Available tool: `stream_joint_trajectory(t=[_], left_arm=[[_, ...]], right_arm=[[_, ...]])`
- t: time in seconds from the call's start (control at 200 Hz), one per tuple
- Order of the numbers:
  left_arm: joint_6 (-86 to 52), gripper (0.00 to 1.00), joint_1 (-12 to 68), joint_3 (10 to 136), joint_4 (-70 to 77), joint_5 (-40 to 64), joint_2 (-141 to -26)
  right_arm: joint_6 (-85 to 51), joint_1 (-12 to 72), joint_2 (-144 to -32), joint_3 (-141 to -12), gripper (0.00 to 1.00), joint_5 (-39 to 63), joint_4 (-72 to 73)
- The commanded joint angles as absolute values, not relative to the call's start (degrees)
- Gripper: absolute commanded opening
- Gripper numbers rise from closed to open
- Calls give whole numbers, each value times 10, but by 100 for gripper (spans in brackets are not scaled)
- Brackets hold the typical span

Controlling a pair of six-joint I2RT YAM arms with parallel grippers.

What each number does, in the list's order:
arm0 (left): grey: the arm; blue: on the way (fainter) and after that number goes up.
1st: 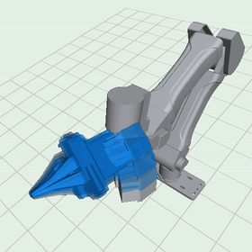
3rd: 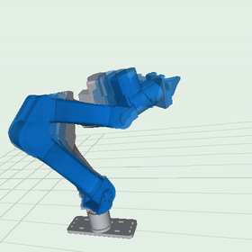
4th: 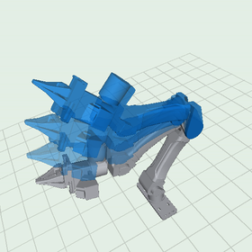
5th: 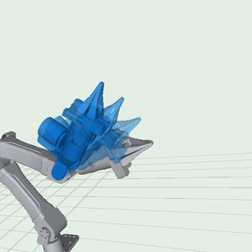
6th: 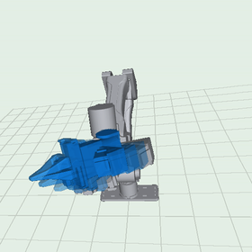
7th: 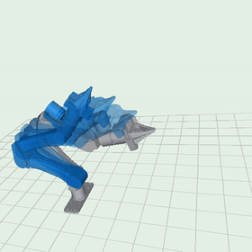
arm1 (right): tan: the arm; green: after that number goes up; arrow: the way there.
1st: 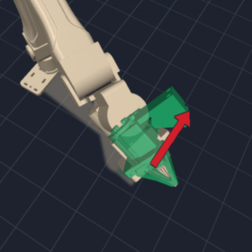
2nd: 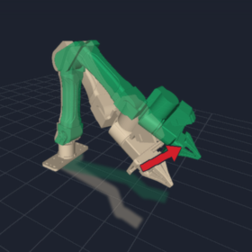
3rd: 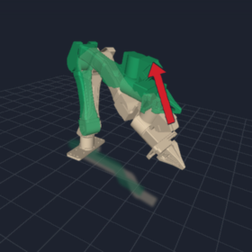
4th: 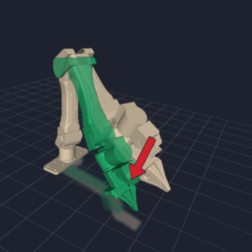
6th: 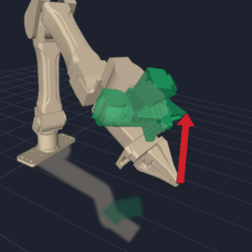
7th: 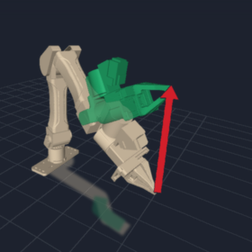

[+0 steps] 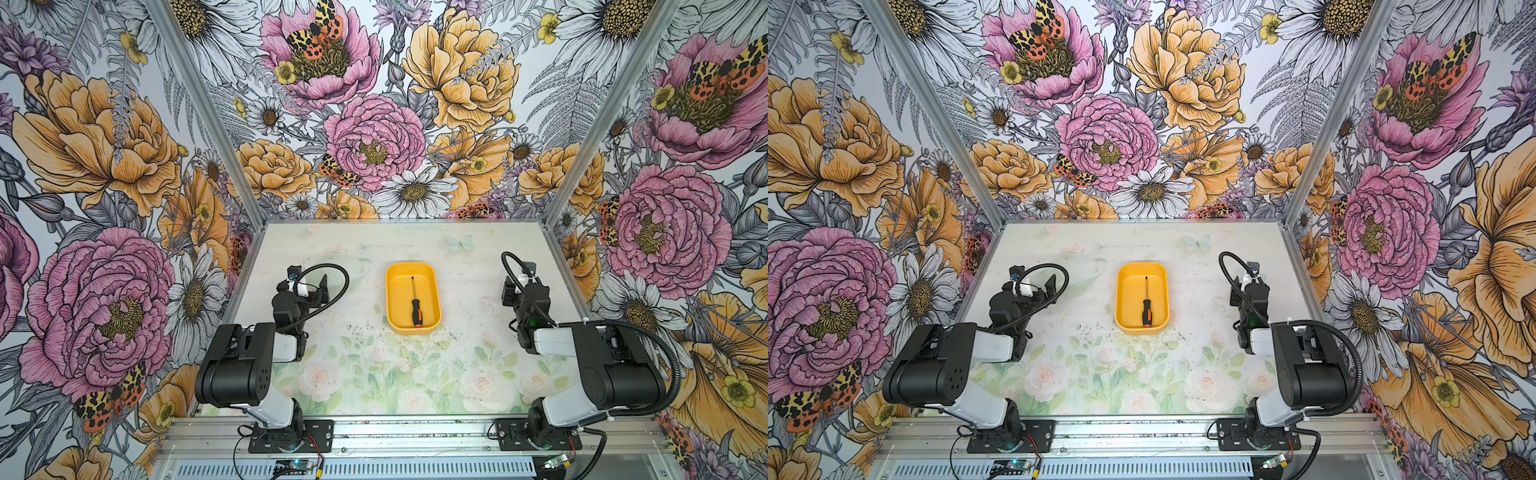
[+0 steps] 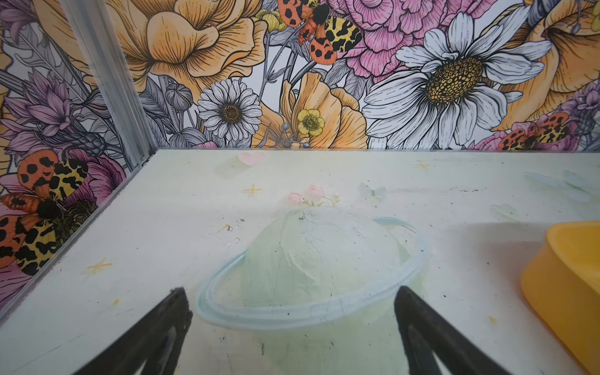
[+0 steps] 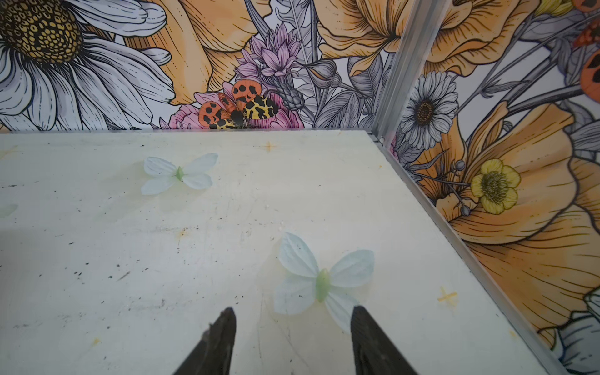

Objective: Put the screwdriver in the bin
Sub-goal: Reset both arms

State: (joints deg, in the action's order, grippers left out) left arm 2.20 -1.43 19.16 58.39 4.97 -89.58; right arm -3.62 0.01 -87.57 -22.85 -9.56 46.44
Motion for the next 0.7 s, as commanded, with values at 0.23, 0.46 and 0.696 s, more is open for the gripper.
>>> stream_joint_trajectory(t=[0.23, 0.46, 0.696], left_arm=[[20, 99, -41, 209, 561, 121, -893], [16, 99, -42, 210, 559, 116, -893], [15, 99, -42, 210, 558, 115, -894]], right_arm=[[-44, -2, -879, -224, 100, -85, 494], [-45, -1, -878, -224, 100, -85, 493], [-45, -2, -880, -227, 100, -84, 492]])
